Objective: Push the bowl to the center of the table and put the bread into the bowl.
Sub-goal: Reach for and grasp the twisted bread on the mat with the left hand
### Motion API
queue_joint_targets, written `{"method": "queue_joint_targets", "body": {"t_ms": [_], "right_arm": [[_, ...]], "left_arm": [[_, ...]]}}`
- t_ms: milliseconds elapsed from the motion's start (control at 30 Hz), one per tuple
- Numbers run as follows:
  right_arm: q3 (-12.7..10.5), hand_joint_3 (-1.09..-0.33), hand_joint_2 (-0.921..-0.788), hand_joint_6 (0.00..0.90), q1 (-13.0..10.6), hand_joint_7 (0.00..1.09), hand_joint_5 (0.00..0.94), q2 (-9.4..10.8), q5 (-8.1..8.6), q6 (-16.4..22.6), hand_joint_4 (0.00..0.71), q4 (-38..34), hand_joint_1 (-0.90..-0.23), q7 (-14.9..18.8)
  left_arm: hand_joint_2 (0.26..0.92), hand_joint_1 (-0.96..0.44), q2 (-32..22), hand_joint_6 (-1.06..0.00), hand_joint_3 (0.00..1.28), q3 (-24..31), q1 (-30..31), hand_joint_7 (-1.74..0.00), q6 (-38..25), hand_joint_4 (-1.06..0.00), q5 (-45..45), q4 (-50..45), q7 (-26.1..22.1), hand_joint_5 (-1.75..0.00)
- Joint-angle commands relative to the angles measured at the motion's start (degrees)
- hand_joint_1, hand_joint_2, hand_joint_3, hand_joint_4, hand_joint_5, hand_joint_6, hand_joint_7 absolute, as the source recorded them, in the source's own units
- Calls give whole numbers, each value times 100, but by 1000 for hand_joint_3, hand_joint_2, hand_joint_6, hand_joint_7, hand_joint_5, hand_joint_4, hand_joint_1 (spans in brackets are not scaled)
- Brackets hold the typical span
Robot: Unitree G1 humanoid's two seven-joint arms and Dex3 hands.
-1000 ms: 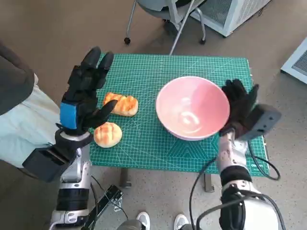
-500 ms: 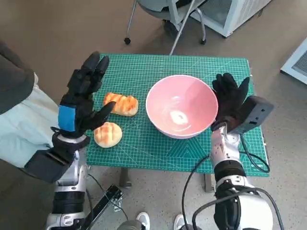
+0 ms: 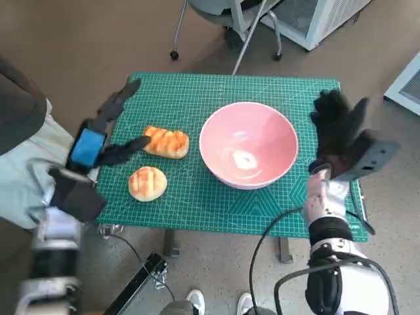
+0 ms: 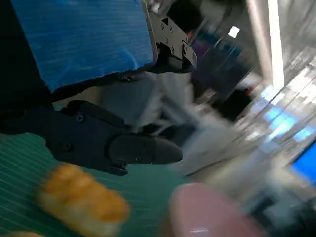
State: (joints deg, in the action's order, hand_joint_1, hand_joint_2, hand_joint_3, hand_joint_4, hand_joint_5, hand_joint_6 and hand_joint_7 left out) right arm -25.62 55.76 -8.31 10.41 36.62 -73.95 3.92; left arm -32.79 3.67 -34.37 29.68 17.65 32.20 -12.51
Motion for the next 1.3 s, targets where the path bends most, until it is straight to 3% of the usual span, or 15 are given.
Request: {"method": "queue_joint_targets", "body": {"t_ms": [33, 300, 467, 567, 700, 933, 1300], "right_arm": [[173, -784, -921, 87, 25, 664, 19, -9, -6, 791, 285, 249, -500, 692], [364, -765, -921, 88, -161, 663, 32, 72, 664, 2154, 326, 1203, -506, 2534], [506, -751, -921, 87, -258, 705, 25, 101, 1403, 2388, 339, 1815, -522, 3709], [624, -717, -921, 95, -379, 732, 26, 141, 1657, 2397, 350, 2171, -557, 4102], [767, -681, -921, 95, -623, 755, 26, 196, 1801, 2309, 359, 2632, -569, 4232], [982, -643, -921, 77, -1000, 814, 20, 258, 1700, 2261, 366, 3286, -572, 4030], [1106, -637, -921, 72, -1120, 844, 13, 216, 1623, 2306, 361, 3439, -571, 3869]], "left_arm": [[912, -461, -181, -260, 66, -460, -689, -109, -186, -281, 360, 637, -172, 0], [839, -337, -124, -250, 6, -1204, -1812, -86, -609, -215, 701, 1853, -869, 0], [805, -242, 58, -245, 2, -1665, -2454, -70, -849, -179, 1005, 2719, -1100, -1], [785, -166, 184, -243, 2, -1996, -2765, -58, -989, -163, 1266, 3156, -1120, 0], [773, -110, 369, -242, 0, -2415, -3095, -48, -1223, -154, 1627, 3588, -1088, 0], [763, -53, 690, -244, 0, -2909, -3417, -34, -1695, -142, 2049, 4043, -999, 0], [759, -69, 1009, -241, 0, -3244, -3491, -20, -2153, -121, 2190, 4371, -1040, 0]]}}
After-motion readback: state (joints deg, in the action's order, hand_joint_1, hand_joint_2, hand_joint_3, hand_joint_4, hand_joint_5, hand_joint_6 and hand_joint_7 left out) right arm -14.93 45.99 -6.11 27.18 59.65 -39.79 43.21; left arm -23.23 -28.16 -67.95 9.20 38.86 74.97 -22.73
